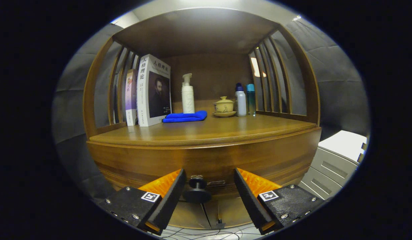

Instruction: Pull open the drawer, take out the items inside it, and place them on the countertop above the cabinet.

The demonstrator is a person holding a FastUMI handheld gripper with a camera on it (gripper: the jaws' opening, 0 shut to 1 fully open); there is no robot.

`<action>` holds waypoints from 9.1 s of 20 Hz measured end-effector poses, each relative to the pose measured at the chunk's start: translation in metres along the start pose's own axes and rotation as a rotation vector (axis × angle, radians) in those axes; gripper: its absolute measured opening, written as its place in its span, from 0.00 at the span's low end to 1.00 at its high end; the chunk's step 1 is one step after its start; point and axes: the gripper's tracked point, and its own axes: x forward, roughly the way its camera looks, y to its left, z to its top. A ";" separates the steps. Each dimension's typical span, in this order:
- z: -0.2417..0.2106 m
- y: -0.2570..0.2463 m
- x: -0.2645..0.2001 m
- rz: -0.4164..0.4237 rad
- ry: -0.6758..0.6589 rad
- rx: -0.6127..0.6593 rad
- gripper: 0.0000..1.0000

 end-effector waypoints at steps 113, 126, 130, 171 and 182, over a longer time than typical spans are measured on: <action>-0.065 0.001 -0.044 -0.224 0.937 -0.039 0.94; -0.090 0.010 -0.051 -0.225 1.066 0.113 0.78; -0.089 0.011 -0.052 -0.227 1.032 0.094 0.57; 0.083 0.018 -0.041 -0.137 0.254 0.043 0.47; 0.118 0.033 0.022 -0.059 0.278 0.009 0.46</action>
